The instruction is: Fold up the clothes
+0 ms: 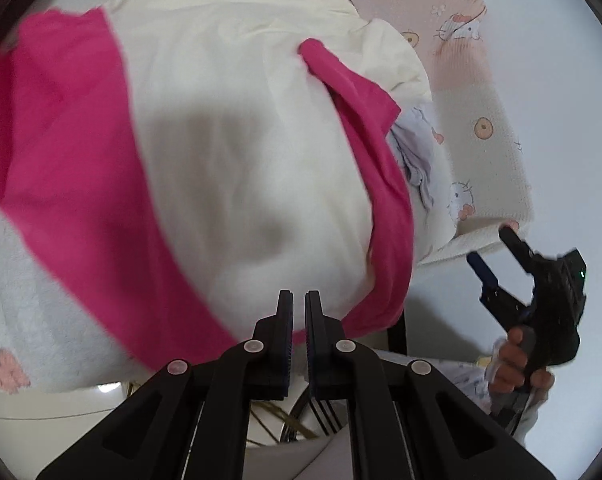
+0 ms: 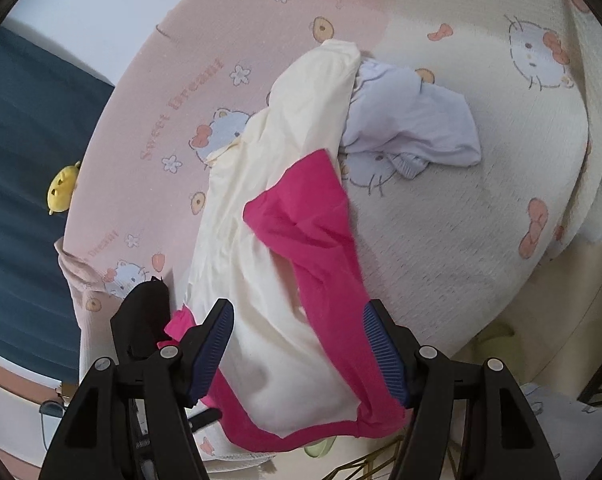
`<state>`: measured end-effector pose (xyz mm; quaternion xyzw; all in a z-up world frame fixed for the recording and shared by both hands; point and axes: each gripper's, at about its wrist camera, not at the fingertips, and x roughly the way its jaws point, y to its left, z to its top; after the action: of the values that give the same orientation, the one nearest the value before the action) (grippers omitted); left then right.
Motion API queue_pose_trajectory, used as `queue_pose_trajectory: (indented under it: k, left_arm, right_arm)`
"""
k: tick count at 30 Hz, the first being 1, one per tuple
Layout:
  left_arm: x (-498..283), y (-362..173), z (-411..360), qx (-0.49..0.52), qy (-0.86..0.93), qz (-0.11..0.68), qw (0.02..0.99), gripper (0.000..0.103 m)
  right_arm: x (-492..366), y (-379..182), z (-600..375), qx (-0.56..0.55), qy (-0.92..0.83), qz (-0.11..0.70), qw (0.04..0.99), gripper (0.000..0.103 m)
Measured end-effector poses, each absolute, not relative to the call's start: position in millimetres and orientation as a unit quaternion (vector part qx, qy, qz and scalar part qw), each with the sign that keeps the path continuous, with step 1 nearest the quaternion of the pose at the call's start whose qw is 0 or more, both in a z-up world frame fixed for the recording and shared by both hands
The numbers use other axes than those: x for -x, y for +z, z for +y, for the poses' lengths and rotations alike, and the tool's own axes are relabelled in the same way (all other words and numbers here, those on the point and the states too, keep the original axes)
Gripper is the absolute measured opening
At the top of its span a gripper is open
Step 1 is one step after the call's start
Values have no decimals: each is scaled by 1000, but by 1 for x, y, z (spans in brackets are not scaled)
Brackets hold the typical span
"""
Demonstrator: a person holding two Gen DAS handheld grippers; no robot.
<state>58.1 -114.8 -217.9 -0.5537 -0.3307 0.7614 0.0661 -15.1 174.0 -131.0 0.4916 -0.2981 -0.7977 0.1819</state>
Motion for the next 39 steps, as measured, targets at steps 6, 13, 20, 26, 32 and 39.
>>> queue_pose_trajectory:
  k: [6, 13, 20, 26, 32, 39]
  left_arm:
    - [-8, -191, -96, 558, 776, -288, 58, 5]
    - [42, -186, -77, 557, 775, -293, 44, 5]
    - [77, -198, -63, 553, 754, -353, 38, 5]
    - [89, -219, -41, 565, 747, -350, 35, 5]
    - [96, -239, -30, 577, 724, -375, 39, 5]
    - [94, -243, -12, 580, 731, -357, 42, 5]
  right_arm:
    - [34, -133, 178, -512, -805, -236, 182, 67]
    - [50, -151, 180, -505, -809, -214, 211, 67]
    - [46, -191, 191, -482, -795, -267, 253, 67]
    - [45, -197, 190, -465, -810, -239, 265, 67]
    - [51, -213, 187, -483, -798, -237, 272, 67]
    - [59, -220, 179, -492, -780, -241, 303, 57]
